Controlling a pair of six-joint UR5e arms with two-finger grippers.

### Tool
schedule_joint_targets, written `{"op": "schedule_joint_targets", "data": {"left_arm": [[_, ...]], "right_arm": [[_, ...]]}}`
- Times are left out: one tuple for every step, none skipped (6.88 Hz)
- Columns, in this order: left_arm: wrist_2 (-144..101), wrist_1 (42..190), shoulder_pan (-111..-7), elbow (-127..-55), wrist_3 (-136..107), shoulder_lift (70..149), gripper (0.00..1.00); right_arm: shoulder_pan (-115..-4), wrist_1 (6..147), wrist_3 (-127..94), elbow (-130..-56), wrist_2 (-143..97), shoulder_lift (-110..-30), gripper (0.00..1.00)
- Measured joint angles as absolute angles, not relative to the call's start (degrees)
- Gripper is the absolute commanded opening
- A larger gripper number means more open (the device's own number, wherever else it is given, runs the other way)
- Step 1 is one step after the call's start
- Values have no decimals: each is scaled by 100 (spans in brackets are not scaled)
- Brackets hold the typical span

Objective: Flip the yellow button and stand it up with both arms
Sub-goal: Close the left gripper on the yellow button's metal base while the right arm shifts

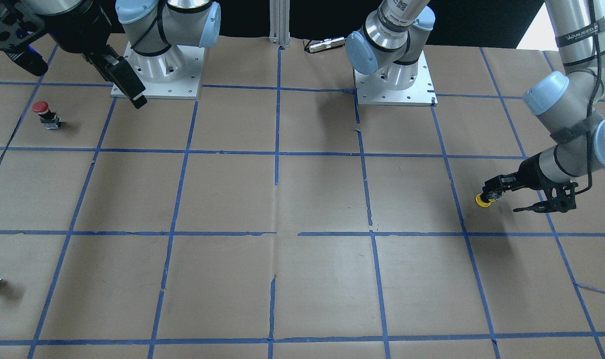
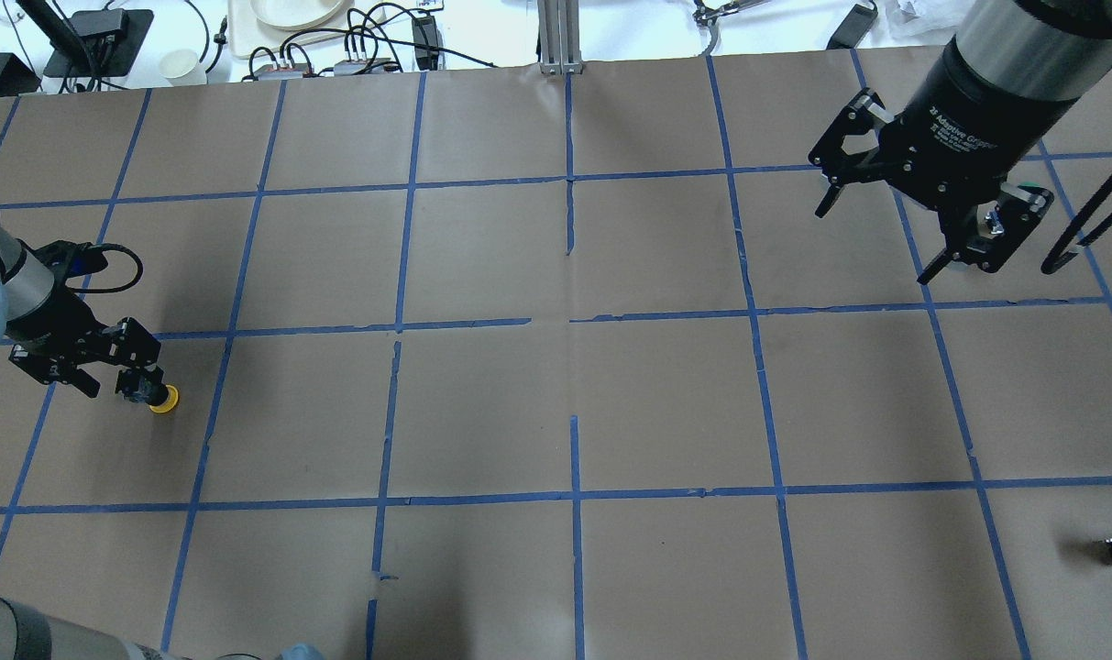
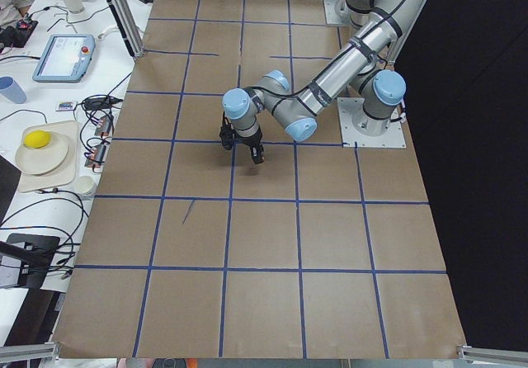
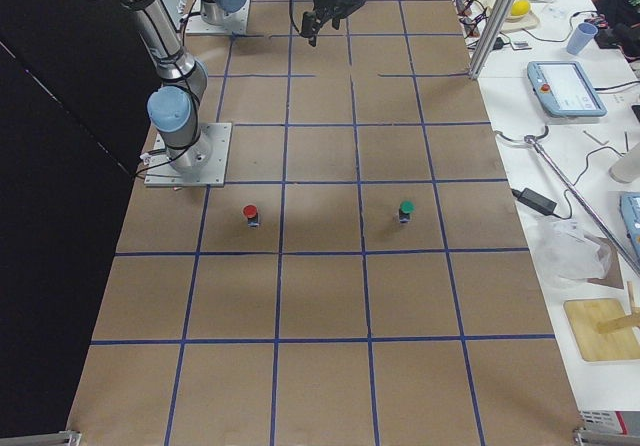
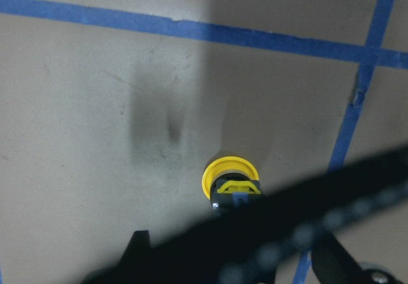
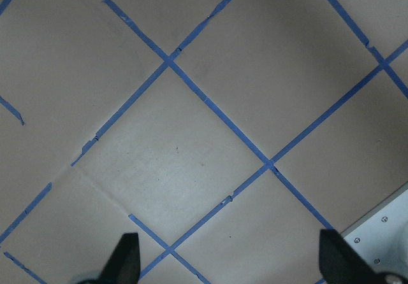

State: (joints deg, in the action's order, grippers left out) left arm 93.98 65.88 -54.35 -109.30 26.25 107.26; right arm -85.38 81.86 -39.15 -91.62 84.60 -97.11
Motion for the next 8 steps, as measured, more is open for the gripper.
{"op": "schedule_joint_targets", "data": {"left_arm": [[9391,6590,-5433,-10931,2624,10727,78],[9384,6591,-5432,-10933,2624,10720,78],[9373,6594,-5438,-10936,2619,10707,78],[9369,6600,-5450,-10939,2626,10691,71],[9373,6603,-5454,-10951,2672,10674,45],[9379,6600,-5457,-10973,2752,10658,28],[9383,6595,-5457,-10990,2819,10649,5],[9388,6590,-5458,-10988,2848,10643,2]], "right_arm": [[-8531,8139,-3918,-9171,8458,-9768,100],[-8517,8075,-3922,-9173,8423,-9811,100],[-8457,8044,-3923,-9175,8362,-9828,100],[-8368,8021,-3920,-9181,8331,-9832,100],[-8309,8016,-3917,-9200,8314,-9830,100],[-8272,8022,-3918,-9229,8303,-9830,100],[-8248,8029,-3919,-9250,8303,-9832,100],[-8243,8030,-3920,-9269,8309,-9834,100]]}}
